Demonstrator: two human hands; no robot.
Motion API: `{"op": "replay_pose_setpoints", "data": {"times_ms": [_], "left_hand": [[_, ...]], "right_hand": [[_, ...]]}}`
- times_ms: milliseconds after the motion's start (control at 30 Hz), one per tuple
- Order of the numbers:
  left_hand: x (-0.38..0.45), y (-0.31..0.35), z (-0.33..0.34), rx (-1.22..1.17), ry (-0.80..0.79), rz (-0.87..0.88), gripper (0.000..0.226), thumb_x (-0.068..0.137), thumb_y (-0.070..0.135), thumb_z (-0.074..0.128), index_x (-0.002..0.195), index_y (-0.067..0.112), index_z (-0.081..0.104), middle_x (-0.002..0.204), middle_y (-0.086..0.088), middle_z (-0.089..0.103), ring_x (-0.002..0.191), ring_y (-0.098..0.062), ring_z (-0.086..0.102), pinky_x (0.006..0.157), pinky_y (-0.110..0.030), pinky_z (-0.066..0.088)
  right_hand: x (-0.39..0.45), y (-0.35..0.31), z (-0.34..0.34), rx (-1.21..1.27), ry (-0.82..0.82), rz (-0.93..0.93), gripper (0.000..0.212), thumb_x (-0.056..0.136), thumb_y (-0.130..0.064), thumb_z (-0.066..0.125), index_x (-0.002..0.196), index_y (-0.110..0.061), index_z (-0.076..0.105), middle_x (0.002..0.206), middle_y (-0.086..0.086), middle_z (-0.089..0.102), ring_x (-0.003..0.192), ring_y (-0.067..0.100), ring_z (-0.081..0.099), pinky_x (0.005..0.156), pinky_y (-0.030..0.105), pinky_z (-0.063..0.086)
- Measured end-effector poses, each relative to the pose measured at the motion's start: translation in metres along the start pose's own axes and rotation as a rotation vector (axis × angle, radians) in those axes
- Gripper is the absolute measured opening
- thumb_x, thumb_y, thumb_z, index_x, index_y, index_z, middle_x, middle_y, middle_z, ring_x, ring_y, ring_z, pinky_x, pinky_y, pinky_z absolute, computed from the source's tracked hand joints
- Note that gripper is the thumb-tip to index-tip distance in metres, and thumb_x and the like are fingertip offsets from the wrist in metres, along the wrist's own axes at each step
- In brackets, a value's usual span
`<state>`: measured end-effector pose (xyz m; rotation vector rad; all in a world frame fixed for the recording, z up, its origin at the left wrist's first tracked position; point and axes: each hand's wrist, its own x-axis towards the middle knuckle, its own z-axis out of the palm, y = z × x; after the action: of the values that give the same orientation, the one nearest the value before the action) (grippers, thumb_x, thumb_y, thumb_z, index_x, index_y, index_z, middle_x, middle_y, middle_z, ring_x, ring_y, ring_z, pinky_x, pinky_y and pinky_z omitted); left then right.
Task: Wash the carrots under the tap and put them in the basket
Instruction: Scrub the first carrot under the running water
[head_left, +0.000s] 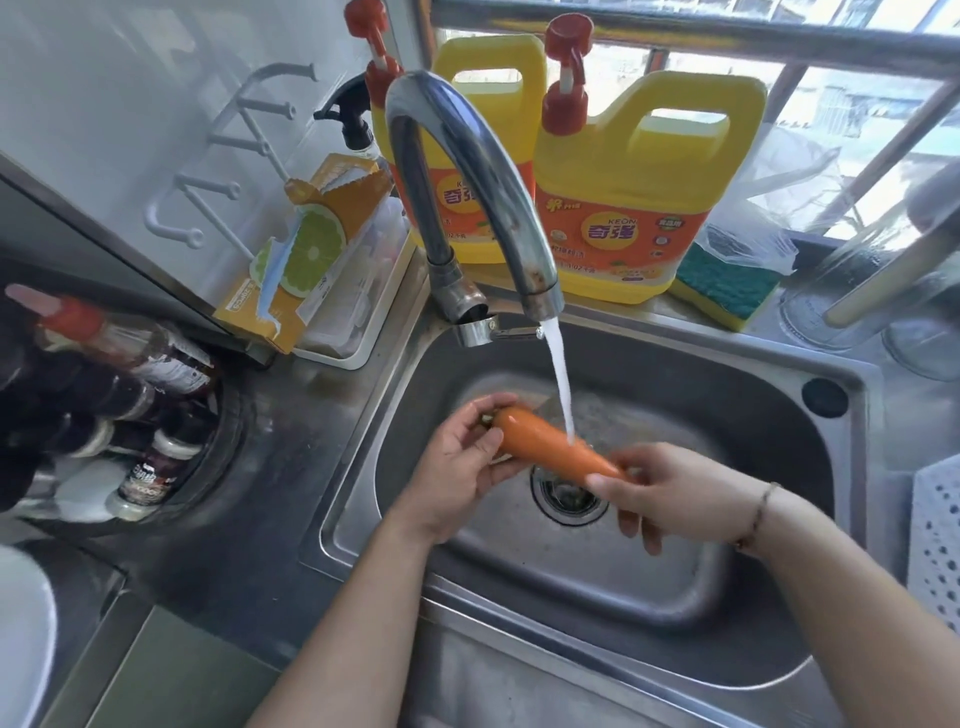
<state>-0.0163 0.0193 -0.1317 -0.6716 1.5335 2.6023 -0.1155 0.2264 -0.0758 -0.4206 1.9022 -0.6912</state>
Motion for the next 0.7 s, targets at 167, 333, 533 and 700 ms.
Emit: {"op": "replay_pose_setpoints", "data": {"times_ms": [167,333,533,700], "left_hand": [[-0.001,-0.004,0.026,-0.053,-0.052,0.025,0.029,0.09,0.017,0.062,0.118,0.013,0.055,0.125,-0.014,0.061,0.112,-0.028,0.059,0.087,-0.038,0.057],[0.012,-0.005,0.04,0.007,0.135,0.086,0.023,0.088,0.028,0.066,0.105,0.017,0.056,0.108,-0.02,0.061,0.104,-0.037,0.059,0.093,-0.052,0.048],[0.006,0.002,0.032,-0.165,-0.018,0.095,0.023,0.098,0.024,0.049,0.114,0.008,0.047,0.118,-0.042,0.048,0.093,-0.033,0.061,0.072,-0.035,0.058],[0.011,-0.005,0.029,0.091,0.033,0.064,0.018,0.098,0.027,0.051,0.113,0.016,0.054,0.118,-0.026,0.059,0.108,-0.032,0.059,0.099,-0.048,0.048]], "right_hand": [[0.014,-0.027,0.025,-0.002,0.171,-0.034,0.039,0.092,-0.057,0.053,0.09,-0.018,0.053,0.071,0.0,0.061,0.057,0.021,0.059,0.051,0.032,0.049],[0.024,-0.023,0.048,0.131,0.326,-0.098,0.043,0.096,-0.059,0.038,0.087,-0.018,0.046,0.064,-0.003,0.055,0.048,0.012,0.052,0.049,0.03,0.042],[0.012,-0.023,0.029,0.948,-0.314,0.109,0.051,0.1,-0.055,0.034,0.103,-0.007,0.051,0.072,0.008,0.055,0.041,0.014,0.045,0.036,0.023,0.041],[0.016,-0.038,0.036,0.178,0.216,0.089,0.068,0.094,-0.07,0.027,0.089,-0.009,0.057,0.061,0.005,0.058,0.039,0.018,0.046,0.039,0.022,0.037]]}}
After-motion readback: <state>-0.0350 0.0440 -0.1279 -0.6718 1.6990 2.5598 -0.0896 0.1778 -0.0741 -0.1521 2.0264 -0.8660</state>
